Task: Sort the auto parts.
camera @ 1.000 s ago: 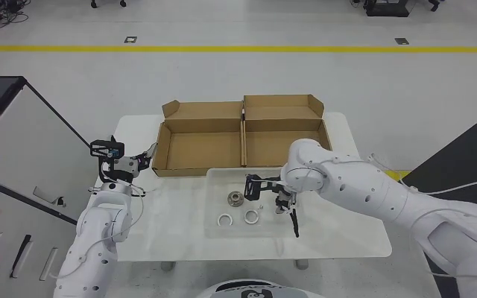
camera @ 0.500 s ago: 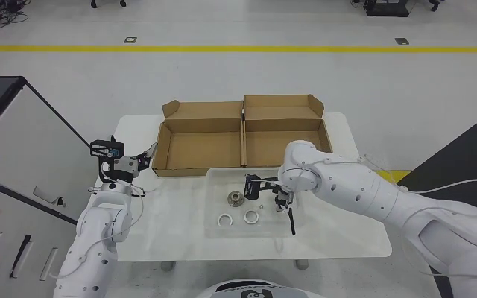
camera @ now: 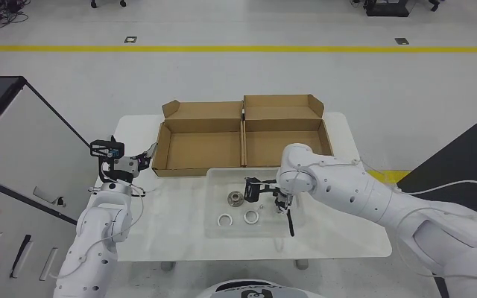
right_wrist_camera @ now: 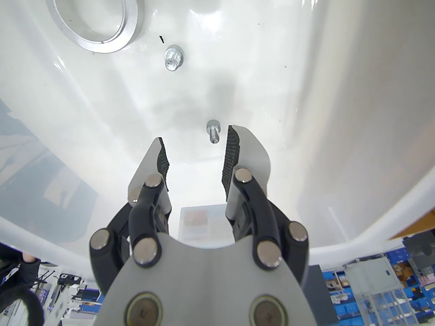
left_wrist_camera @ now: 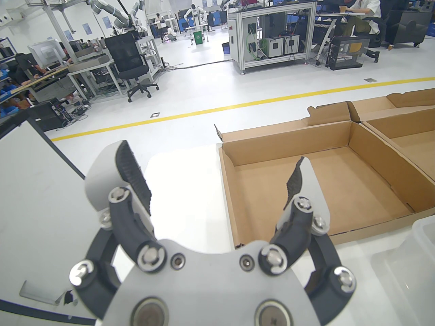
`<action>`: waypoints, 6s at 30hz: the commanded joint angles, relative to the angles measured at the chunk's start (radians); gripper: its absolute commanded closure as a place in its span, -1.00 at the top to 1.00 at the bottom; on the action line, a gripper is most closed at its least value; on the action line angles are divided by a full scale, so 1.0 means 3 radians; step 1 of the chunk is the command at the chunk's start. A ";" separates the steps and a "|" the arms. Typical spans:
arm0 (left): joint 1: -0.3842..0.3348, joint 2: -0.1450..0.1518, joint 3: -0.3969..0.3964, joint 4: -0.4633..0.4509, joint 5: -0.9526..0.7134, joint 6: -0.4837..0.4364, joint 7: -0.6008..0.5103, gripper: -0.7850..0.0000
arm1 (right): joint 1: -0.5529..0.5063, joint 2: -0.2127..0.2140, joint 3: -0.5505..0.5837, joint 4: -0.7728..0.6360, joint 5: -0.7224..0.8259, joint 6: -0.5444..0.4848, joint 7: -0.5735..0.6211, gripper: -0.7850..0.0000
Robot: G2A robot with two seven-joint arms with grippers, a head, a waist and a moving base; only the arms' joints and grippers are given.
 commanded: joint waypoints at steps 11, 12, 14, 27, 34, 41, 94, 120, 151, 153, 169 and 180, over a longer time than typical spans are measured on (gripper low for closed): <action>0.0000 0.0000 0.0000 0.0000 0.0000 0.0000 0.0000 1.00 | -0.0030 -0.0047 0.0032 0.0088 -0.0067 0.0006 -0.0048 -0.19; 0.0000 0.0000 0.0000 0.0000 0.0000 0.0000 0.0000 1.00 | -0.0035 -0.0050 0.0036 0.0094 -0.0072 0.0007 -0.0056 -0.20; 0.0000 0.0000 0.0000 0.0000 0.0000 0.0000 0.0000 1.00 | -0.0044 -0.0056 0.0042 0.0106 -0.0090 0.0015 -0.0060 -0.21; 0.0000 0.0000 0.0000 0.0000 0.0000 0.0000 0.0000 1.00 | -0.0093 -0.0086 0.0084 0.0177 -0.0149 0.0001 -0.0058 -0.26; 0.0000 0.0000 0.0000 0.0000 0.0000 0.0000 0.0000 1.00 | -0.0116 -0.0097 0.0113 0.0210 -0.0175 0.0007 -0.0051 -1.00; 0.0000 0.0000 0.0000 0.0000 0.0000 0.0000 0.0000 1.00 | -0.0115 -0.0092 0.0191 0.0201 -0.0170 0.0018 -0.0050 -1.00; 0.0000 0.0000 0.0000 0.0000 0.0000 0.0000 0.0000 1.00 | 0.0448 0.0222 0.2135 0.0181 0.5944 -0.0110 -0.0593 -1.00; 0.0000 0.0000 0.0000 0.0000 0.0000 0.0000 0.0000 1.00 | 0.0573 -0.0002 0.2186 0.0145 0.6317 -0.0088 -0.0609 -1.00; 0.0000 0.0000 0.0000 0.0000 0.0000 0.0000 0.0000 1.00 | -0.0539 -0.0185 0.2623 -0.0657 0.7375 0.0028 -0.0646 -1.00; 0.0000 0.0000 0.0000 0.0000 0.0000 0.0000 0.0000 1.00 | -0.0553 -0.0199 0.2653 -0.0638 0.7332 0.0031 -0.0645 -1.00; 0.0000 0.0000 0.0000 0.0000 0.0000 0.0000 0.0000 1.00 | -0.0590 -0.0179 0.2947 -0.0613 0.6021 0.0467 -0.0725 -1.00; 0.0000 0.0000 0.0000 0.0000 0.0000 0.0000 0.0000 1.00 | -0.0778 -0.0270 0.3034 -0.0704 0.6793 0.0329 -0.0753 -1.00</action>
